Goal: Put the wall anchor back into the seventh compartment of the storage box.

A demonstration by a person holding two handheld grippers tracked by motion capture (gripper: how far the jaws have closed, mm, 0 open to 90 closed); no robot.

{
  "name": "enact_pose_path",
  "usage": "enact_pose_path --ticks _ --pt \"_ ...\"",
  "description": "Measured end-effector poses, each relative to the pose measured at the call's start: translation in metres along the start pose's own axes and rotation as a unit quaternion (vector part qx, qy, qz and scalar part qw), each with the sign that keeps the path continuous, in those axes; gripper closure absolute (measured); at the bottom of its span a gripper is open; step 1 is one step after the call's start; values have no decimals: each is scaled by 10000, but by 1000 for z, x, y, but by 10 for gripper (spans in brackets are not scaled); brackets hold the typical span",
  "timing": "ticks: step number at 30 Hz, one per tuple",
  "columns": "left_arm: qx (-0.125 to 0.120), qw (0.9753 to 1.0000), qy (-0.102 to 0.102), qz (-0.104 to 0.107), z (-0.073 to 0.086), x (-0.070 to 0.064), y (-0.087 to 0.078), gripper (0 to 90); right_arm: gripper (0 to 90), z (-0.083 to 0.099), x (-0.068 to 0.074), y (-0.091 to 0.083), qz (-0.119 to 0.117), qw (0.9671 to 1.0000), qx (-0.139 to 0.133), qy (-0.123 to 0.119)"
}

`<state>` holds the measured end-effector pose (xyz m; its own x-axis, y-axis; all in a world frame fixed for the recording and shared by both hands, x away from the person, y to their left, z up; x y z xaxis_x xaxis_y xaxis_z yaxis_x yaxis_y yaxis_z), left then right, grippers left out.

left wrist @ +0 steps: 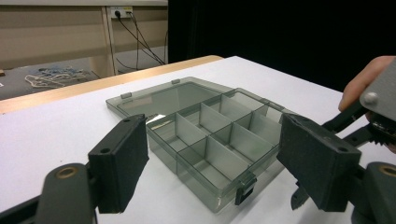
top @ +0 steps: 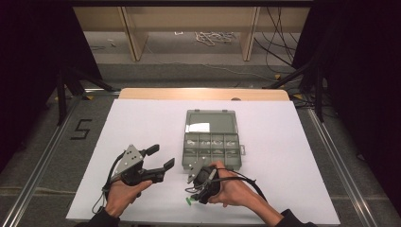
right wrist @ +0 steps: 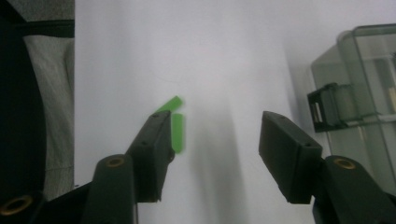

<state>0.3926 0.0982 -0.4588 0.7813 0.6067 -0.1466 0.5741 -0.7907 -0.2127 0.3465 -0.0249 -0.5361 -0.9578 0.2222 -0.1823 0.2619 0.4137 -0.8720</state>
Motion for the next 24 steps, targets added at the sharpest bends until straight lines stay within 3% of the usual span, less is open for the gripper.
enact_pose_path --ticks 13,24 --pt "-39 10000 -75 -32 -1 0 0 236 618 4 12 13 -174 9992 276 -213" --pt "-12 10000 -10 -5 0 0 0 236 773 5 17 19 -320 9987 360 -151"
Point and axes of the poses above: each handheld gripper's, and its own axes: y roughly forward along the jaws, z roughly out of its underside, x roughly to its left, the point moved 10 cm from there along y, roughly forward along the jaws, and after that the axes turned 9 degrees about z, right-handed, at the moved point
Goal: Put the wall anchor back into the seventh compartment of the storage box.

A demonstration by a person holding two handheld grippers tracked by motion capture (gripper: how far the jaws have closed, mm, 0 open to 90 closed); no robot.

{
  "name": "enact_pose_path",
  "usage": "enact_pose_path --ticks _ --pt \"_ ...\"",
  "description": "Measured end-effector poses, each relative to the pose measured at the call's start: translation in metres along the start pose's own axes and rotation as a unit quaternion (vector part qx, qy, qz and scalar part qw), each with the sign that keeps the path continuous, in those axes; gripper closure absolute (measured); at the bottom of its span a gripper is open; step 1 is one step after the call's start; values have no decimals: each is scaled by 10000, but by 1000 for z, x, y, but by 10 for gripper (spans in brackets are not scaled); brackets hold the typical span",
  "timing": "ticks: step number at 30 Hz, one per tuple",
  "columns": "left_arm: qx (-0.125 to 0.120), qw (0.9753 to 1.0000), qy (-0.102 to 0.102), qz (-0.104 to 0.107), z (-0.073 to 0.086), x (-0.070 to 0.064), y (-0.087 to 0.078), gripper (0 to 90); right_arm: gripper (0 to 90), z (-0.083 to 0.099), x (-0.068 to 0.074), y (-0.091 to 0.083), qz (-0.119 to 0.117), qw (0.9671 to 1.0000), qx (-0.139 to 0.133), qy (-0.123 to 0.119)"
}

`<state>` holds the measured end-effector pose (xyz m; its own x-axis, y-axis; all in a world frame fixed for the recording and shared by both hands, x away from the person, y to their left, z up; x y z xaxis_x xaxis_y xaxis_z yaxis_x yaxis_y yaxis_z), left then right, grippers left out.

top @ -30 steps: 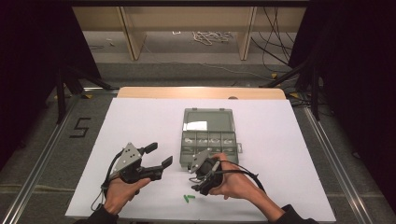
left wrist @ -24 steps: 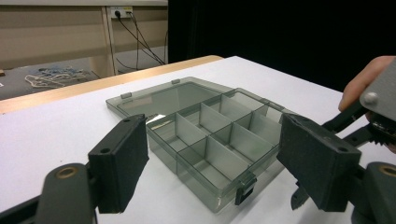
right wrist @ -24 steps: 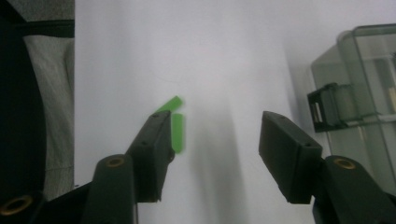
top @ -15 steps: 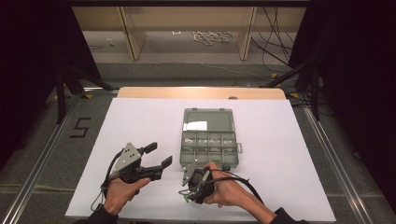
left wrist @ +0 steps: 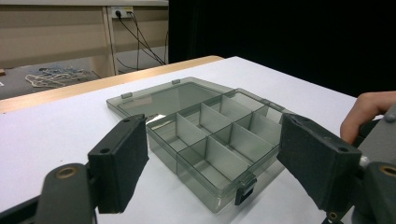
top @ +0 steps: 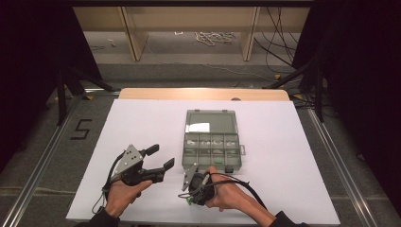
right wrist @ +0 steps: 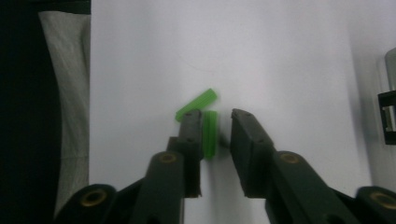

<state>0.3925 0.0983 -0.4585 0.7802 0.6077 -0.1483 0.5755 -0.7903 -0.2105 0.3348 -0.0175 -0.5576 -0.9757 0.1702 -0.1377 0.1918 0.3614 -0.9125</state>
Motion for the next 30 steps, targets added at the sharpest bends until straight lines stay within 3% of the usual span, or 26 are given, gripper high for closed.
enact_pose_path --ticks 5,16,19,20,26,28,30 --pt "5 10000 14 -21 0 1 0 236 844 0 2 0 -16 9999 89 63" --pt "4 10000 24 -26 0 1 0 236 849 0 1 0 19 9999 126 31" --pt "-24 10000 15 -38 -1 1 -1 236 849 1 -2 -3 65 9997 136 194" --pt "-11 10000 21 -37 0 1 -1 236 849 1 -5 -5 86 9999 96 95" --pt "6 10000 5 -39 0 1 0 236 849 2 -15 -18 79 9997 -60 212" --pt "-3 10000 60 -18 -1 1 0 236 849 2 -22 -24 197 9994 -146 255" --pt "-30 10000 -68 -52 0 0 0 236 849 3 -25 -29 220 9991 -181 326"
Point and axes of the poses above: each handheld gripper's, and its own axes: y roughly forward along the jaws, z roughly out of its underside, x roughly to its left, the point moved 10 cm from there along y, roughly forward along the jaws, and after that the axes turned 9 degrees about z, right-handed, at the moved point
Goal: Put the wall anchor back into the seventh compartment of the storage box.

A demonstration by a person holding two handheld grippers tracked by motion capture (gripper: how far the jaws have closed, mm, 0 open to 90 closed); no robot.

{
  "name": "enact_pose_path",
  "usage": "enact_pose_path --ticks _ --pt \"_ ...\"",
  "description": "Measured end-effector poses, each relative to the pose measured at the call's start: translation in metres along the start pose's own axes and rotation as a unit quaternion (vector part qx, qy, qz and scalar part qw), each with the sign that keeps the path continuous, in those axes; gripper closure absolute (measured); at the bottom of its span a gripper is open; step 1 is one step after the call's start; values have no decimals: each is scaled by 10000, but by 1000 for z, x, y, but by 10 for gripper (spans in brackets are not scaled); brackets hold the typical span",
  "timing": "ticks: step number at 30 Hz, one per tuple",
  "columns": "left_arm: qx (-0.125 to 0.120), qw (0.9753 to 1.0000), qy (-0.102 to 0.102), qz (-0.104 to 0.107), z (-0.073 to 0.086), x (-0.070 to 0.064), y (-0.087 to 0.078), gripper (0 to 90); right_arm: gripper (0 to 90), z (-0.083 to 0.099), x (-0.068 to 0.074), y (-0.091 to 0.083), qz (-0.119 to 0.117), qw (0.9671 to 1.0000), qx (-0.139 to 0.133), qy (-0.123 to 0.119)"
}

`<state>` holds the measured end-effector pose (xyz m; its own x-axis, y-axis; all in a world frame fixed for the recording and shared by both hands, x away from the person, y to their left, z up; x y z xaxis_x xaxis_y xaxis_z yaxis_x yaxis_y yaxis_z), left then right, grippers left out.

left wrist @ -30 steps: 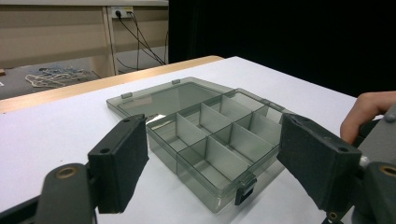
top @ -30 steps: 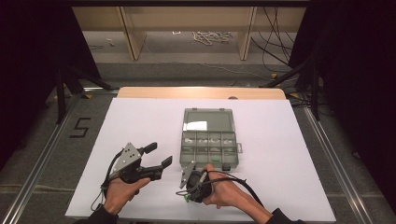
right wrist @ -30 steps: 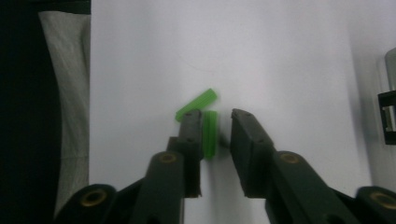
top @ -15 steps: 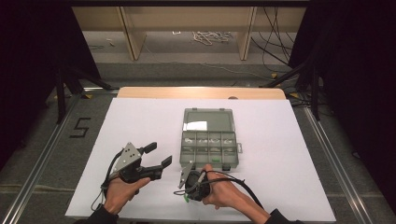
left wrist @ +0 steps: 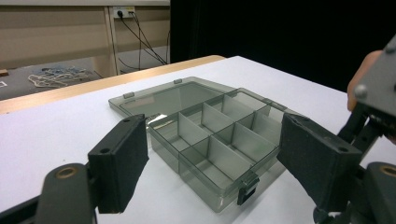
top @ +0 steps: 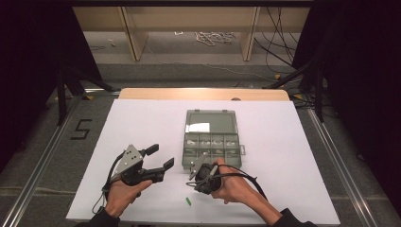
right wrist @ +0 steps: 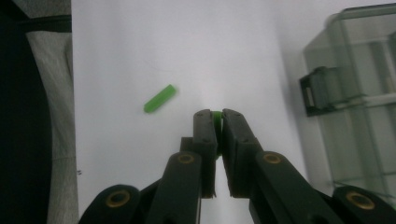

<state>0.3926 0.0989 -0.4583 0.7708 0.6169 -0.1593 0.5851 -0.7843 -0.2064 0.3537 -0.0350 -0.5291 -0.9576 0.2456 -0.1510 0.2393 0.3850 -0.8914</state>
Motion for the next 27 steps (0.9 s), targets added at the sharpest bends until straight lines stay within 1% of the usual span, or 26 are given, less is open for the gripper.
enact_pose_path --ticks 1,4,5,7,12,13,14,15,16,18,19,20,23,24,25,27 --pt "7 10000 -7 -17 0 0 0 236 849 0 -2 -2 50 10000 -21 21" --pt "-3 10000 3 2 0 0 0 236 849 -1 -8 -9 64 9999 -119 73" --pt "-1 10000 0 0 0 0 0 236 849 -1 -11 -12 102 9998 -145 105" --pt "32 9999 115 28 0 1 0 236 849 -1 -15 -16 123 9996 -196 159" --pt "24 9999 121 26 0 1 0 236 849 -1 -22 -21 199 9992 -255 237" --pt "7 10000 65 23 0 0 0 236 849 0 -23 -22 217 9990 -272 263" --pt "-4 10000 62 -1 -1 1 0 236 849 0 -25 -24 211 9990 -283 266" --pt "0 9999 98 19 -1 1 0 236 848 0 -26 -25 225 9989 -282 289" --pt "-2 9999 125 47 -1 0 0 236 849 0 -28 -27 269 9986 -311 318" --pt "-68 9999 110 75 -2 -1 1 237 849 0 -32 -32 323 9982 -357 359" --pt "-38 9999 115 42 -2 -1 0 238 849 0 -33 -34 325 9981 -388 358" --pt "-80 9999 126 83 -2 -1 1 238 848 0 -36 -37 366 9978 -407 383" --pt "-28 9999 134 39 -2 0 0 239 849 1 -45 -43 464 9968 -514 406" --pt "-36 9999 142 34 -2 0 0 238 849 2 -48 -45 509 9962 -536 458" --pt "-50 9999 99 13 -2 0 0 238 849 3 -50 -46 502 9962 -523 488" --pt "-38 9999 109 -4 -2 1 -1 238 849 5 -56 -48 593 9953 -543 535"
Point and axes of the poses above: each handheld gripper's, and its own axes: y roughly forward along the jaws, z roughly out of its underside, x roughly to its left, the point moved 10 cm from there along y, roughly forward along the jaws, and after that the axes turned 9 degrees about z, right-handed, at the moved point
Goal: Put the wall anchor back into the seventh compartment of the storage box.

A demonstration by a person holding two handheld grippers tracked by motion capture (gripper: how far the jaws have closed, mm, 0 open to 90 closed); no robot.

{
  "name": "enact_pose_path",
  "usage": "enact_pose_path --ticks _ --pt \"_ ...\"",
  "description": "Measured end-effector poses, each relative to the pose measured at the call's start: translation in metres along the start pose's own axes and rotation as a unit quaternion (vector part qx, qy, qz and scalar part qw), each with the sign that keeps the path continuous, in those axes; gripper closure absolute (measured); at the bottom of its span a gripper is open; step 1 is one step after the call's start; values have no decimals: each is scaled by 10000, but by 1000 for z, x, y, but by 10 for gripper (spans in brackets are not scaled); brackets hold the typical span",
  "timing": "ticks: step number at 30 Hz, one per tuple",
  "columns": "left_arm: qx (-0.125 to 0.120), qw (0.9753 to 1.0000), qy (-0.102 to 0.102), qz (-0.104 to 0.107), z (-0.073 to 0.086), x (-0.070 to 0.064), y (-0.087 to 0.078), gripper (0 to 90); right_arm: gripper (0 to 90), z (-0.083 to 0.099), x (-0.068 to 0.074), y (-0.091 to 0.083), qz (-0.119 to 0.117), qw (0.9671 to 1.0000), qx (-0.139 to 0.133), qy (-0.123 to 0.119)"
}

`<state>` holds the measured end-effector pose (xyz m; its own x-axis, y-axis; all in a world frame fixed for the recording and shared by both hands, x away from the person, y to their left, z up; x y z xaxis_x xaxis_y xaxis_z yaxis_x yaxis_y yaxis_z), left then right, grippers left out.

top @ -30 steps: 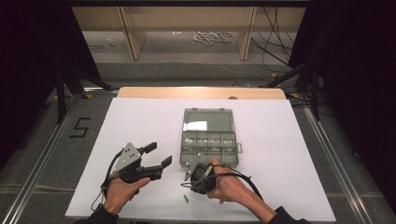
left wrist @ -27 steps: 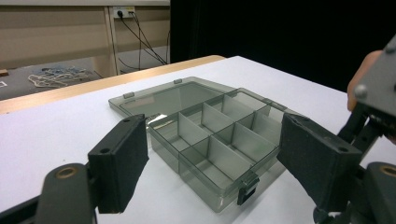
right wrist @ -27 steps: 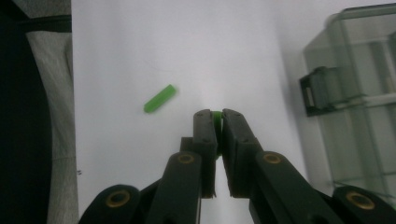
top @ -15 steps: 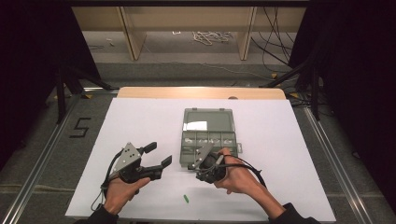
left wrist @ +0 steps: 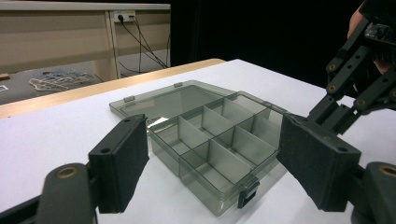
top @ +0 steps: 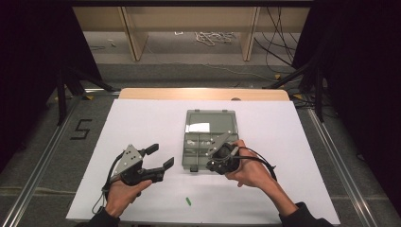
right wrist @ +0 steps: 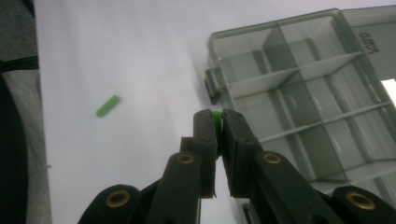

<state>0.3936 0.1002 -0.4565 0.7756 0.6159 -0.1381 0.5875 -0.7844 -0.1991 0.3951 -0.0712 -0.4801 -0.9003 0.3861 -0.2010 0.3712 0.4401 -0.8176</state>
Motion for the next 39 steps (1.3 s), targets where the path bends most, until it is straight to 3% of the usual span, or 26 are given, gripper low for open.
enact_pose_path --ticks 11,20,39 --pt "-40 10000 4 37 0 -1 1 238 849 10 -28 0 370 9989 46 287" --pt "-6 10000 37 25 0 -1 0 238 848 20 -44 11 595 9975 180 333" --pt "-33 10000 -2 16 -1 -1 0 238 846 30 -50 36 617 9963 402 438"
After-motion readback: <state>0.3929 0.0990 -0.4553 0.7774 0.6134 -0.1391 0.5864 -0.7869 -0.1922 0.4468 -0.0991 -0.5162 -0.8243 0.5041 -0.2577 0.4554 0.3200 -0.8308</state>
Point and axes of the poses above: each handheld gripper's, and its own axes: y roughly forward along the jaws, z roughly out of its underside, x roughly to its left, the point moved 10 cm from there along y, roughly forward along the jaws, and after that the axes turned 9 degrees about z, right-handed, at the moved point
